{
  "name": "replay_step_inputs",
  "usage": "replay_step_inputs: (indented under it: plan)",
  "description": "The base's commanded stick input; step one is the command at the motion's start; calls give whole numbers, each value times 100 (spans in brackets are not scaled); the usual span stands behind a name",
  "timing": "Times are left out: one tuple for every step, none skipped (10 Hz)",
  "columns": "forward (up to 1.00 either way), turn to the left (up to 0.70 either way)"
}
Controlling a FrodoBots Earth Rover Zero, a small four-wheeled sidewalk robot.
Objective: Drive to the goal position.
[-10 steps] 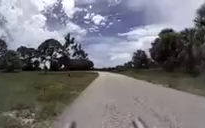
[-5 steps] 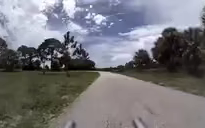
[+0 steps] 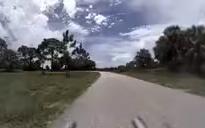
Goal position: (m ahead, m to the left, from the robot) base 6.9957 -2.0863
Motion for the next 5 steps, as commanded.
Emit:
replay_step_inputs:
  plan:
    - [85, 0]
    - [85, 0]
    - [85, 0]
    - [85, 0]
    - [85, 0]
